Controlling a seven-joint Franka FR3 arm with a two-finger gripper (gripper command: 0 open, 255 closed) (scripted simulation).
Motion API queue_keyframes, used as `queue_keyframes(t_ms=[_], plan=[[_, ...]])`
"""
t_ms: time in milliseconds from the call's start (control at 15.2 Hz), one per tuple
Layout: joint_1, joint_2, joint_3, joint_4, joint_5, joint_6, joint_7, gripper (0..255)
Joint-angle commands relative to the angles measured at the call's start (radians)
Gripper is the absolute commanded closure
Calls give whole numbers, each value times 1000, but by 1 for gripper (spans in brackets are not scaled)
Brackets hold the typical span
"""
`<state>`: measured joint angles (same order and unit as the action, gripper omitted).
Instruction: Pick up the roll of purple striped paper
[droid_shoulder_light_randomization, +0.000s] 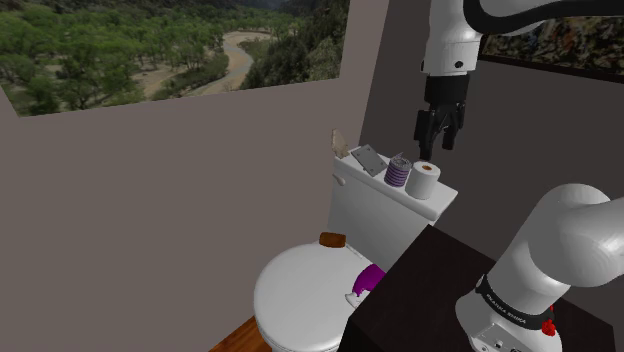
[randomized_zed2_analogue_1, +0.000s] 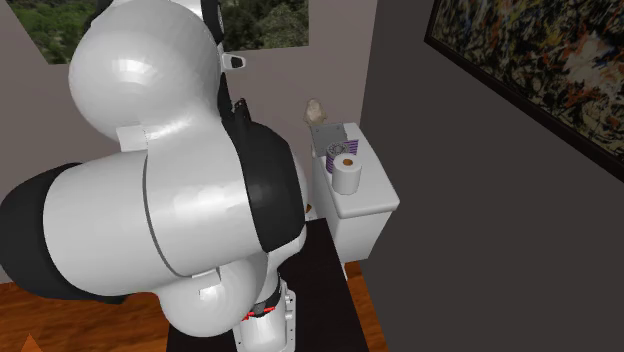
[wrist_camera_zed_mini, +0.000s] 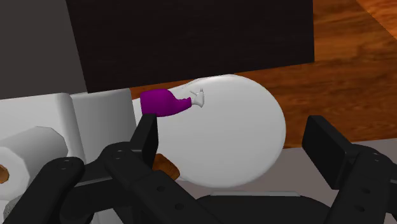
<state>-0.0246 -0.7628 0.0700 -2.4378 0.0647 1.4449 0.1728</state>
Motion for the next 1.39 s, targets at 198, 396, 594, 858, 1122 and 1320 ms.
queue_keyframes(t_ms=[198,396,594,858,1122,1320], plan=[[-30,42,-39,-30,-37,90,-32,0],[-60,96,-78,-49,-71,181,-62,0],[-89,160,-117,-57,-100,272,-90,0],[-125,260,-170,-49,-130,391,-127,0],[-154,372,-222,-22,-147,504,-165,0],[-174,464,-260,11,-148,582,-196,0]])
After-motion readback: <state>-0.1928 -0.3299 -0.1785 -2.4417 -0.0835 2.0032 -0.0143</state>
